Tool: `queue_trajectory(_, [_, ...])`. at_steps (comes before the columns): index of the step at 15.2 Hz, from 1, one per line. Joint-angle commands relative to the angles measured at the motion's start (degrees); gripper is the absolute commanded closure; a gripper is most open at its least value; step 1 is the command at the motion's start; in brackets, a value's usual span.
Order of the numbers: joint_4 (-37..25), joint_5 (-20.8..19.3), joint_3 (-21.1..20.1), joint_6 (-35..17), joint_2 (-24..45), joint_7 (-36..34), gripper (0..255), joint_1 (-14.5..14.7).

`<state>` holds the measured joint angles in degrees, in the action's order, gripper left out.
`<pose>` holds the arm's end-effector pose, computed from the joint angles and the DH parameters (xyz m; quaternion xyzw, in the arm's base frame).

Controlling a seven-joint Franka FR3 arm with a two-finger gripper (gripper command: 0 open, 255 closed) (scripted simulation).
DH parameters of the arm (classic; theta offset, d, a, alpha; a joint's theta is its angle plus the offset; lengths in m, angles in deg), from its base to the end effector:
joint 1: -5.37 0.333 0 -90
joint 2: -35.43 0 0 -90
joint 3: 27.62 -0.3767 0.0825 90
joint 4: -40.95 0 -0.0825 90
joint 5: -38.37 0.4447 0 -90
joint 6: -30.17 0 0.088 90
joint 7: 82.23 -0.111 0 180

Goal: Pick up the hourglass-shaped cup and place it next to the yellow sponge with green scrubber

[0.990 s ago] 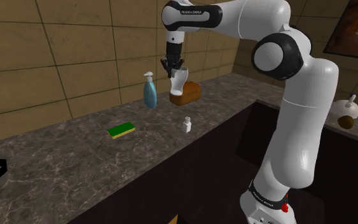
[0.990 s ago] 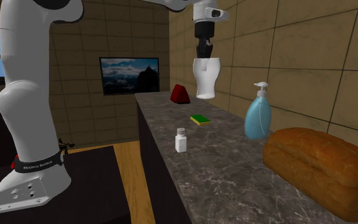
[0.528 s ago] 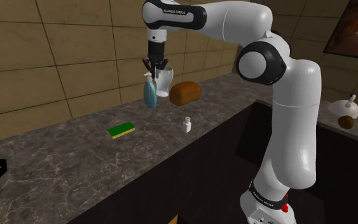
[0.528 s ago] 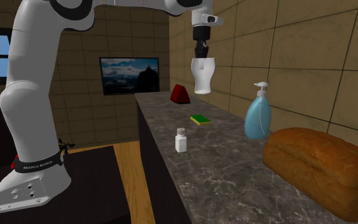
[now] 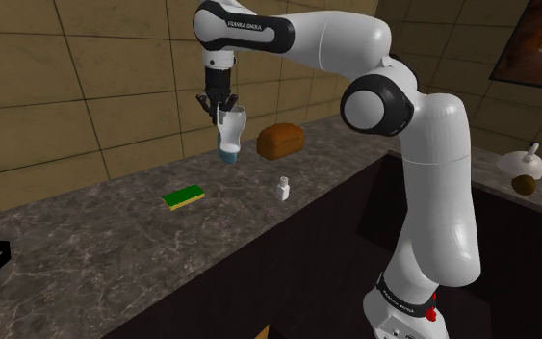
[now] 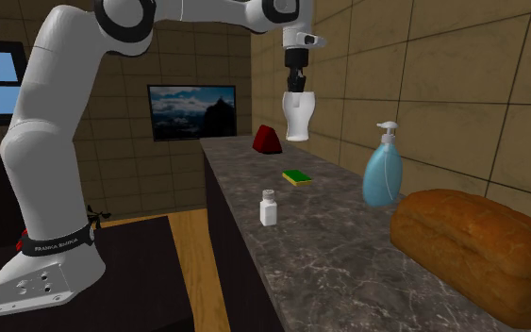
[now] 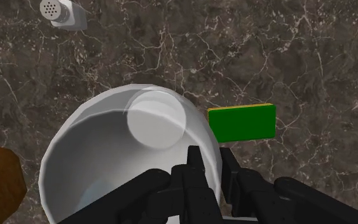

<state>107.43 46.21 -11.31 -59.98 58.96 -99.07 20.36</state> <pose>0.7547 0.0479 0.6258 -0.9892 0.1458 -0.0067 0.0134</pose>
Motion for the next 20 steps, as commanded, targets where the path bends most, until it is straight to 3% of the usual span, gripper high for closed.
queue_trajectory(1, [2.3, -0.1, 0.0, -1.9, -0.5, -0.1, 255, 0.4])
queue_trajectory(20, [18.9, -0.3, -0.3, -17.2, -1.8, 0.5, 255, 1.6])
